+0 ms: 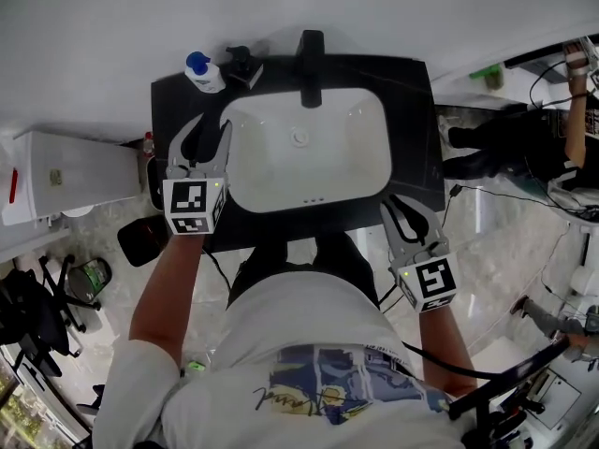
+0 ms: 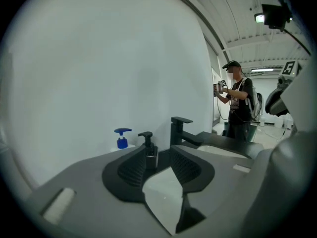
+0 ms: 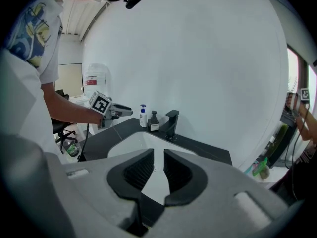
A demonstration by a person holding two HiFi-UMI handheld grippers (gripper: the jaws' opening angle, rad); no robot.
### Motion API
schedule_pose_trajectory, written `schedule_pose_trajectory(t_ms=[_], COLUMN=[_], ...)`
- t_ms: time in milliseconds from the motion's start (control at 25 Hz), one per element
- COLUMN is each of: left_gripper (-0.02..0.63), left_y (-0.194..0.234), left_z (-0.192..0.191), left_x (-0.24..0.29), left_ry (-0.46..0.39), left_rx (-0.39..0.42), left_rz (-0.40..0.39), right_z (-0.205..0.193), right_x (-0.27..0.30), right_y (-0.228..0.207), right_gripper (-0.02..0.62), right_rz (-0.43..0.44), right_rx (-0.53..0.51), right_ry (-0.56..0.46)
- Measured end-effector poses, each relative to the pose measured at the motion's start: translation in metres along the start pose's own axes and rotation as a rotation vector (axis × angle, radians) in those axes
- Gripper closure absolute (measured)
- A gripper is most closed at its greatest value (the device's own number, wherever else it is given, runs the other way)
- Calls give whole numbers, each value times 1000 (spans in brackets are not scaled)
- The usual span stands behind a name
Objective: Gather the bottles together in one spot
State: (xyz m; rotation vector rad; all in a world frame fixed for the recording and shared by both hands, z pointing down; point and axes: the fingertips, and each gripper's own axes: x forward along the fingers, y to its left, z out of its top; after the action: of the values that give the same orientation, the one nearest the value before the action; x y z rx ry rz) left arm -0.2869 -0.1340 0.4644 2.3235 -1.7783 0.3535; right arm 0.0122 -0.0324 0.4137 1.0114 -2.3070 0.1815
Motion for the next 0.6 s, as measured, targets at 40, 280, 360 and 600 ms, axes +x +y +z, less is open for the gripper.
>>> schedule_pose_trajectory(t_ms=[40, 280, 360, 600], left_gripper=[471, 604, 604, 604], left_y=[-11, -78, -102, -182], left_z=[1, 2, 5, 17], left_x=[-6, -55, -68, -108], left_ry=[0, 45, 47, 98], left_rx=[1, -31, -32, -49], left_rz=[-19, -137, -177, -256], right_z=[-3, 0, -2, -13], right_x=[-2, -12, -16, -45], right_y=[-1, 11, 13, 19], right_gripper=[535, 594, 594, 594], right_rz=[-3, 45, 72, 158], right_rx=[1, -46, -55, -69], right_ry=[6, -33, -52, -113])
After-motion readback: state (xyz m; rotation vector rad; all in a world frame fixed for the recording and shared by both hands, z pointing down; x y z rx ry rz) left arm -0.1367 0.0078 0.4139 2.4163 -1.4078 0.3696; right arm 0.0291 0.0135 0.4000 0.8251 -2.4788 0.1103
